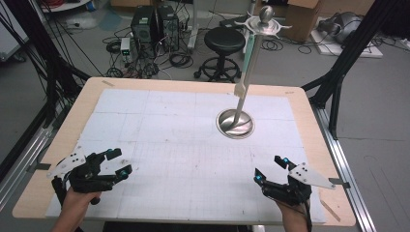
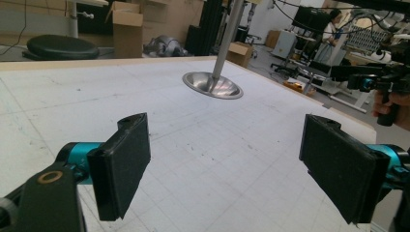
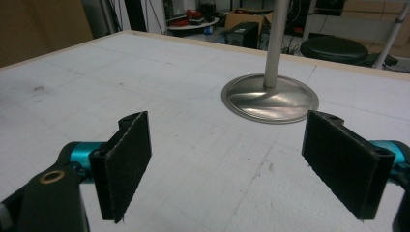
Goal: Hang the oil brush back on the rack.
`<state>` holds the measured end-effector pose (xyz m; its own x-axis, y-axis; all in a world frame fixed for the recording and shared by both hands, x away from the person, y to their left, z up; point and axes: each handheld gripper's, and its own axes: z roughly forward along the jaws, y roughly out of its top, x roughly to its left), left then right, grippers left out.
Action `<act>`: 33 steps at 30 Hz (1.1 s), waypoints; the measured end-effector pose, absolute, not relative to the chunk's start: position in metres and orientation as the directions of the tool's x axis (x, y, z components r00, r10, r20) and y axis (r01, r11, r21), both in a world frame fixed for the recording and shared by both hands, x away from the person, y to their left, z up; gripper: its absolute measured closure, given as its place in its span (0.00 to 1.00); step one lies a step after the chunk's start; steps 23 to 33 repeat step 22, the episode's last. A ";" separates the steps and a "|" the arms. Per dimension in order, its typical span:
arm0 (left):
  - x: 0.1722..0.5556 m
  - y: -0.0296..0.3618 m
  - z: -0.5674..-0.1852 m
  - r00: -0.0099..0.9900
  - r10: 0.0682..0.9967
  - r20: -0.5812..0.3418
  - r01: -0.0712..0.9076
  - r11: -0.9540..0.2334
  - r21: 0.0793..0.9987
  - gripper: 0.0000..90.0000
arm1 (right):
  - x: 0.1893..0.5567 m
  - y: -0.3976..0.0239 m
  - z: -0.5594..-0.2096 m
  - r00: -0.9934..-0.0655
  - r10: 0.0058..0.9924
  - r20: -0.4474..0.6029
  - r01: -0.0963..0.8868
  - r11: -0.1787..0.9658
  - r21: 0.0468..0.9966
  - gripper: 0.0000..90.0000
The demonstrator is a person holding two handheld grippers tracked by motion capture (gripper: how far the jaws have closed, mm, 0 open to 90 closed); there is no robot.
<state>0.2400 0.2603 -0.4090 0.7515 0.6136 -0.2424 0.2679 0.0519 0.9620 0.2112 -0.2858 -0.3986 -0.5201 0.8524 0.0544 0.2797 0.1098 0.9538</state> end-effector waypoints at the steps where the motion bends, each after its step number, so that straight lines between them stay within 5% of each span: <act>1: 0.240 0.260 -0.409 0.751 0.614 -0.242 0.268 0.052 0.962 0.21 | 0.211 -0.286 -0.399 -0.520 0.852 0.054 0.280 0.110 0.954 0.19; 33: 0.241 0.259 -0.410 0.740 0.627 -0.243 0.274 0.050 0.961 0.21 | 0.211 -0.289 -0.399 -0.509 0.858 0.061 0.286 0.102 0.953 0.19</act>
